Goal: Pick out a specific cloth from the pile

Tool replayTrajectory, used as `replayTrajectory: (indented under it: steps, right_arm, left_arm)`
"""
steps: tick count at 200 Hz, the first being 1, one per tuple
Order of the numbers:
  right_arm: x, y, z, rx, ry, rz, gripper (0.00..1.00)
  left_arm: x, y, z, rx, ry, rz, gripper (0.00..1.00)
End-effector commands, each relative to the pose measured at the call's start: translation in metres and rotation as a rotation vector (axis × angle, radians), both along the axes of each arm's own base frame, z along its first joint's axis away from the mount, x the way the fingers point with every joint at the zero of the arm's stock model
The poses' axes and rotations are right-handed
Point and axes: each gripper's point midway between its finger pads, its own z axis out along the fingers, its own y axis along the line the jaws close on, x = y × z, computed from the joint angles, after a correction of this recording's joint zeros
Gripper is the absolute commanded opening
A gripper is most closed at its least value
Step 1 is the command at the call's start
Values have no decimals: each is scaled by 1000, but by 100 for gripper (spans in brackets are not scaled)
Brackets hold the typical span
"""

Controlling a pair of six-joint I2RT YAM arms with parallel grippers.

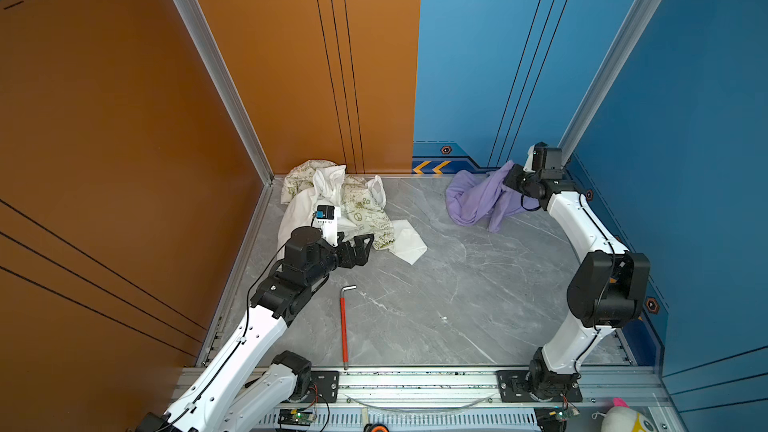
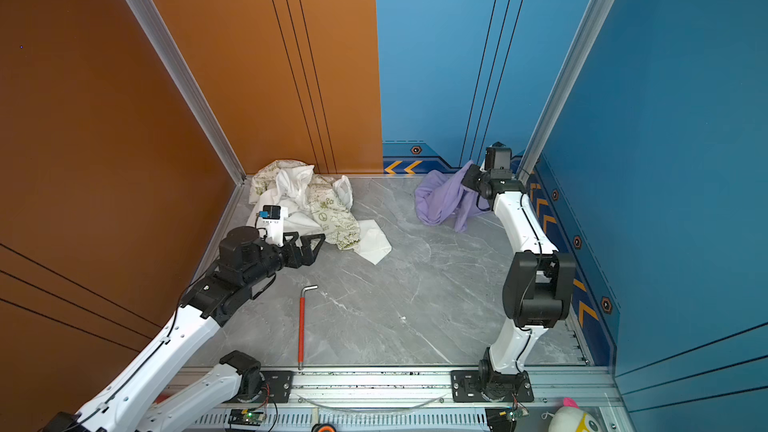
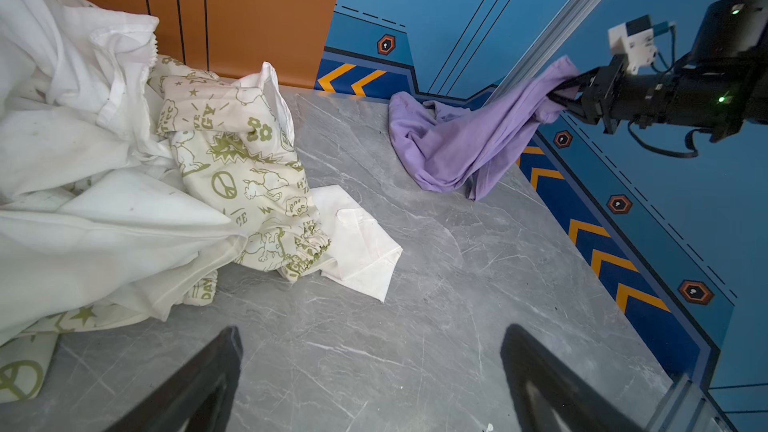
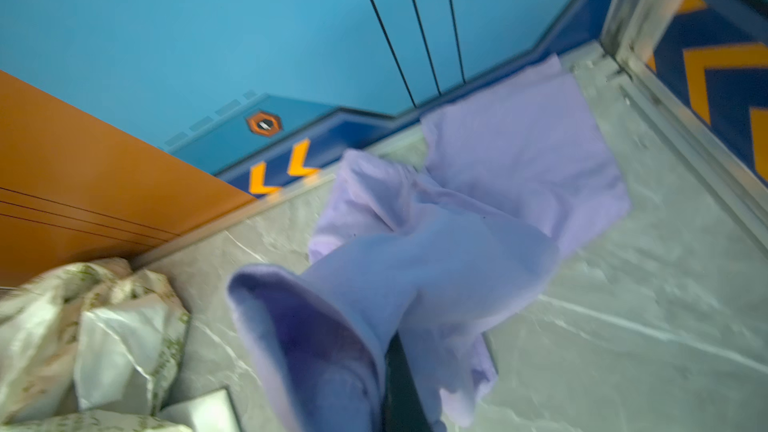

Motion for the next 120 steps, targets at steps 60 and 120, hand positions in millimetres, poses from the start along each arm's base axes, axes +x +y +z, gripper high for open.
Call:
replayTrajectory:
  steps: [60, 120]
  right_arm:
    - [-65, -59, -38, -160, 193, -111, 7]
    - [-144, -68, -87, -195, 318, -132, 9]
  left_arm:
    - [-2, 2, -2, -30, 13, 4, 98]
    - [2, 1, 2, -46, -14, 6, 98]
